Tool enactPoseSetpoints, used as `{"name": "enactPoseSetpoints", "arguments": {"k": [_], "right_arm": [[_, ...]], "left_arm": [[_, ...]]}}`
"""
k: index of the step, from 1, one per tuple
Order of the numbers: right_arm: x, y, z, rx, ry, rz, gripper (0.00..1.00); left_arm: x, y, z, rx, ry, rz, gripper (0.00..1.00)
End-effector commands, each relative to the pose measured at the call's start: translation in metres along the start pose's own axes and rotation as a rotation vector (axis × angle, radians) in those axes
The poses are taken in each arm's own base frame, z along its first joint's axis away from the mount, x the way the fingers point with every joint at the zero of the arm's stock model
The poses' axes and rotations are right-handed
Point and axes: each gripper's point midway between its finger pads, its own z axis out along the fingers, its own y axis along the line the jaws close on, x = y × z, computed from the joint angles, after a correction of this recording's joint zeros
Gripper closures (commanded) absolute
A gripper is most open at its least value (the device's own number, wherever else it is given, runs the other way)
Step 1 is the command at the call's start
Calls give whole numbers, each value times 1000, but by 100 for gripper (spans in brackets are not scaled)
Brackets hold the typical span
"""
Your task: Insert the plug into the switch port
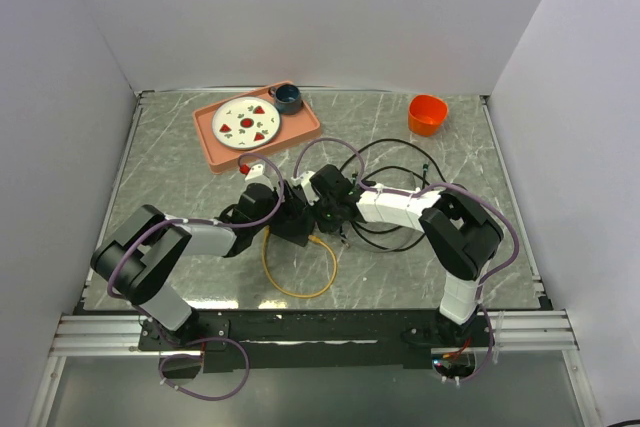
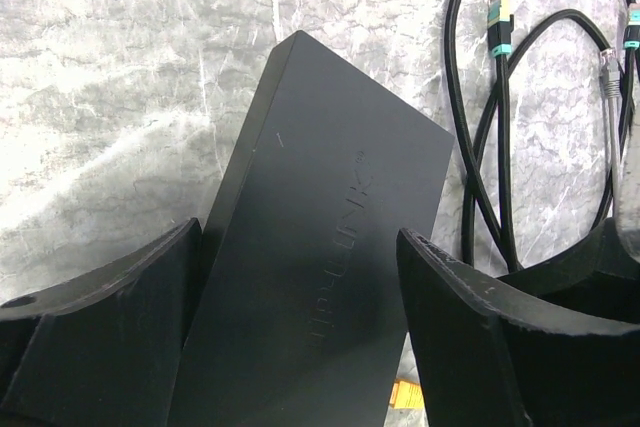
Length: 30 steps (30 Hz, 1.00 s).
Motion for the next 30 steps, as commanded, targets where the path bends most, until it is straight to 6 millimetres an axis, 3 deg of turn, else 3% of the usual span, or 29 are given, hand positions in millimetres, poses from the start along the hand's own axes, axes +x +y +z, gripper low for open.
{"name": "enactPoseSetpoints", "arguments": {"k": [1, 4, 10, 17, 20, 25, 30], "right_arm": [[-210, 61, -78, -216, -799, -154, 100], [-204, 58, -73, -198, -770, -153, 100], [-201, 57, -64, -203, -736, -154, 100], [-204, 65, -57, -254, -700, -157, 100], [-197, 67, -53, -261, -671, -152, 81], [-175, 58, -40, -222, -585, -115, 65], [-146, 39, -35, -122, -510, -73, 42]], "left_arm": [[110, -136, -80, 531, 572, -113, 20], [104, -127, -76, 468, 528, -82, 16], [86, -87, -69, 262, 445, -54, 7], [66, -51, -70, 185, 392, -109, 1], [58, -37, -68, 144, 376, -123, 1], [43, -16, -66, 64, 331, -129, 1], [32, -2, -63, 2, 307, -120, 1]]}}
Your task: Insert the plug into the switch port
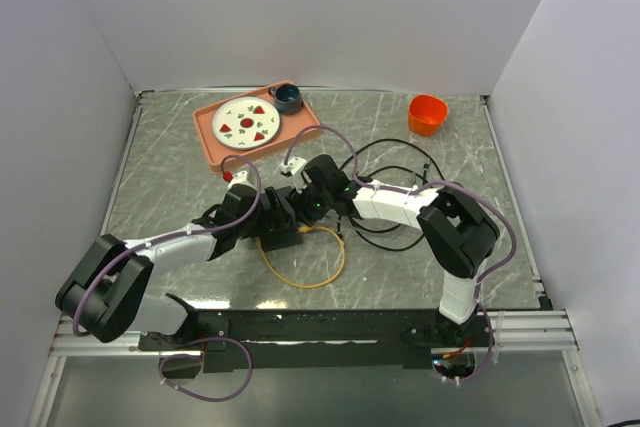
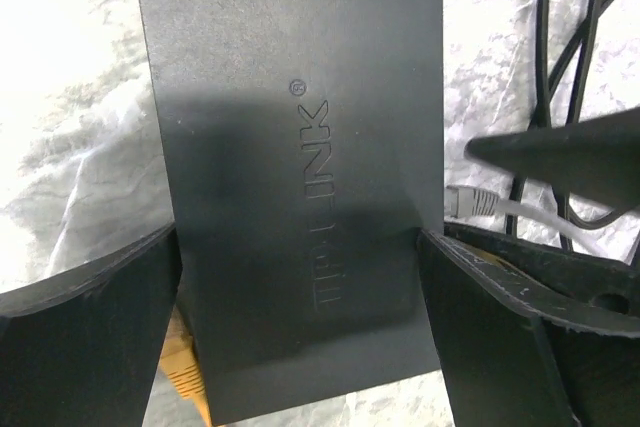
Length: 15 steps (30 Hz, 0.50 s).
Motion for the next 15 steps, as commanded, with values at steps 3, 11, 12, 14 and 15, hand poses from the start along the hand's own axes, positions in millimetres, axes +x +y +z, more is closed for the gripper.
{"name": "enactPoseSetpoints", "arguments": {"k": [3, 11, 12, 14, 15], "right_arm": [[-82, 17, -25, 5, -281, -41, 35], [-73, 3, -46, 79, -265, -20, 28], [-71, 4, -46, 70, -253, -19, 28], [-59, 9, -42, 43, -199, -18, 28], [-52, 15, -39, 6, -179, -18, 28]], "left_arm": [[26, -30, -13, 121, 179, -35, 1], [24, -11, -4, 30, 166, 12, 3], [24, -8, -4, 19, 168, 13, 3], [19, -7, -5, 15, 148, 21, 3], [15, -6, -6, 12, 136, 23, 3]]}}
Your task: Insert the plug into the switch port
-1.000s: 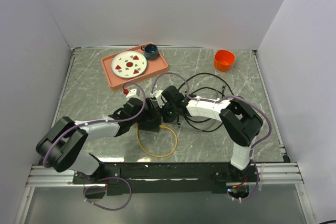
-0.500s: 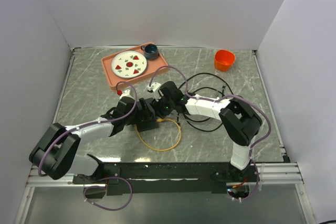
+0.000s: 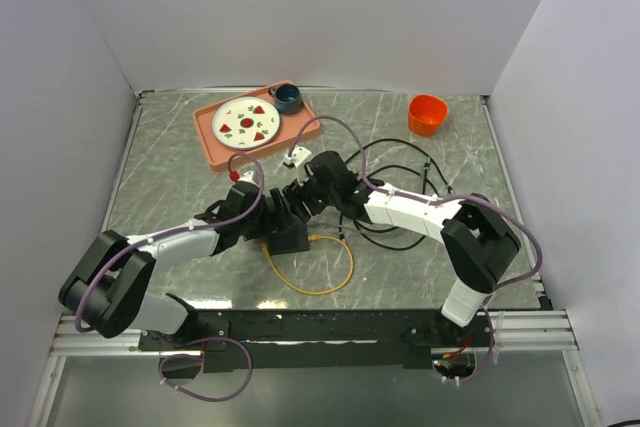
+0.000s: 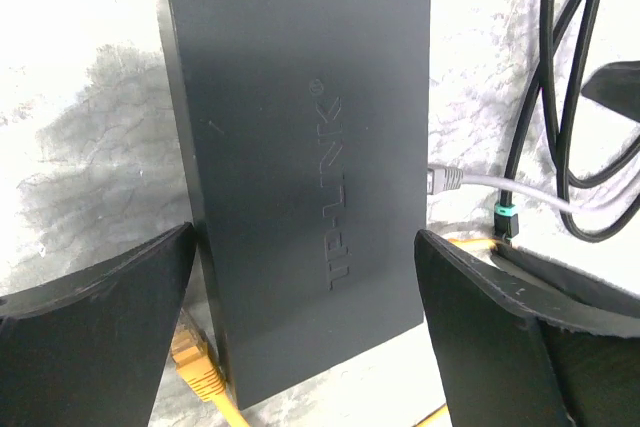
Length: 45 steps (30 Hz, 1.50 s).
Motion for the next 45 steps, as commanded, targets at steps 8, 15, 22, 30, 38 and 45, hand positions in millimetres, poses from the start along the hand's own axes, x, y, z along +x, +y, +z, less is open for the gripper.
{"name": "enactPoseSetpoints", "arguments": {"k": [8, 15, 22, 30, 38, 45], "right_arm": [[-1, -12, -21, 80, -71, 130, 25], [0, -85, -45, 329, -108, 322, 29], [17, -139, -41, 480, -37, 410, 42], [39, -166, -22, 509, 33, 503, 57], [61, -171, -9, 518, 95, 536, 55], [72, -165, 7, 465, 138, 539, 75]], "left_arm": [[-25, -1, -21, -20, -29, 47, 3], [-48, -17, -39, 8, -79, 89, 3], [-49, -20, -44, 23, -84, 94, 3], [-43, -17, -42, 21, -68, 94, 3], [-39, -15, -40, 25, -58, 91, 3], [-39, -16, -42, 31, -63, 87, 3]]}}
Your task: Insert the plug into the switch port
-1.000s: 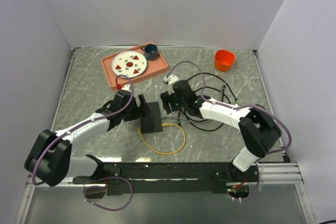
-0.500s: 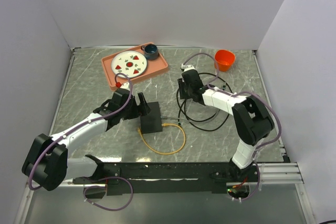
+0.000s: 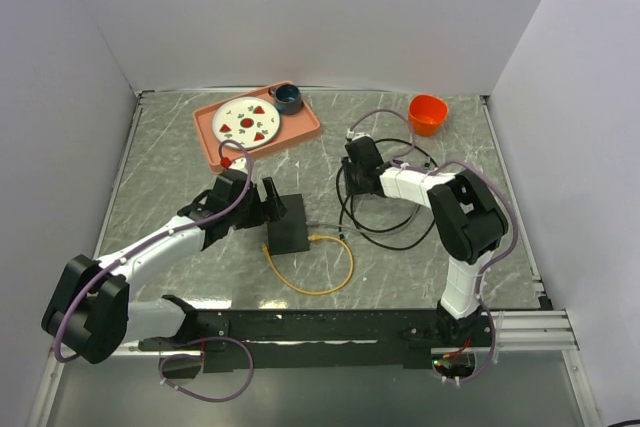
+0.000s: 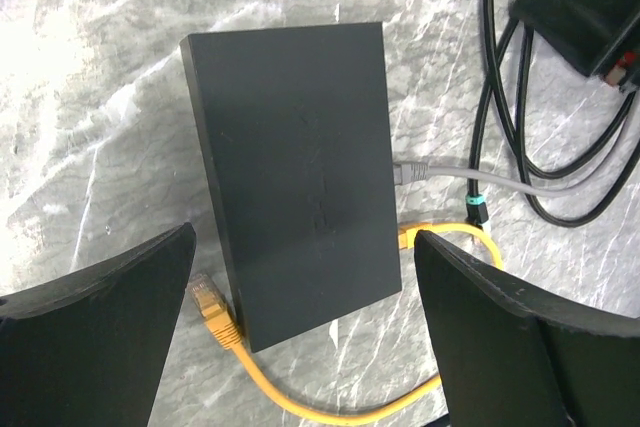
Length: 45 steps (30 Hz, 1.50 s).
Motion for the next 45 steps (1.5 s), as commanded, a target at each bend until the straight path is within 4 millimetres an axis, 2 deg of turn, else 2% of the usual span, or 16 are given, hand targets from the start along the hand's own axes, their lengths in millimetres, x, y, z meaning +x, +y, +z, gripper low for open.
{"name": "enactPoseSetpoints", "arguments": {"k": [1, 2, 3, 7, 10, 15, 16, 18, 19, 24, 28, 31, 35, 38, 41, 45], "right_arm": [[-17, 9, 6, -34, -20, 17, 88], [-19, 10, 4, -38, -27, 19, 99], [-20, 10, 2, -40, -36, 24, 100], [-39, 5, -24, -31, -116, 33, 100], [-73, 1, -61, -21, -229, 32, 100], [-146, -7, -159, -58, -556, 47, 100], [-166, -6, -196, -91, -673, 50, 100], [-178, -10, -229, -100, -794, 31, 100], [-198, -14, -273, -120, -939, 48, 100], [-223, -36, -389, -96, -1285, 31, 100], [-213, -56, -495, -65, -1577, 24, 100], [-204, -64, -539, -32, -1658, -5, 100], [-193, -66, -555, 4, -1644, -80, 100], [-179, -67, -549, -9, -1595, -96, 100], [-162, -44, -522, -140, -1498, -177, 100], [-134, -14, -439, -288, -1235, -256, 100]], "left_arm": [[-3, -4, -5, 27, -14, 12, 3], [-3, -4, -5, 25, -16, 12, 3], [-3, -4, -6, 27, -16, 12, 3], [-3, -3, -9, 25, -18, 17, 3], [-4, -3, -10, 24, -21, 20, 3], [-5, -6, -13, 38, -27, 16, 3], [-6, -6, -13, 38, -29, 14, 3], [-8, -9, -17, 49, -38, 12, 3], [-8, -10, -18, 53, -39, 12, 3], [-7, -9, -25, 56, -48, 15, 3], [-7, -8, -30, 60, -57, 17, 3], [-8, -10, -34, 73, -68, 21, 3], [-13, -22, -43, 139, -91, 41, 3], [-17, -37, -55, 219, -108, 60, 3], [-20, -60, -72, 343, -127, 77, 3], [-22, -96, -103, 554, -140, 86, 3]]}}
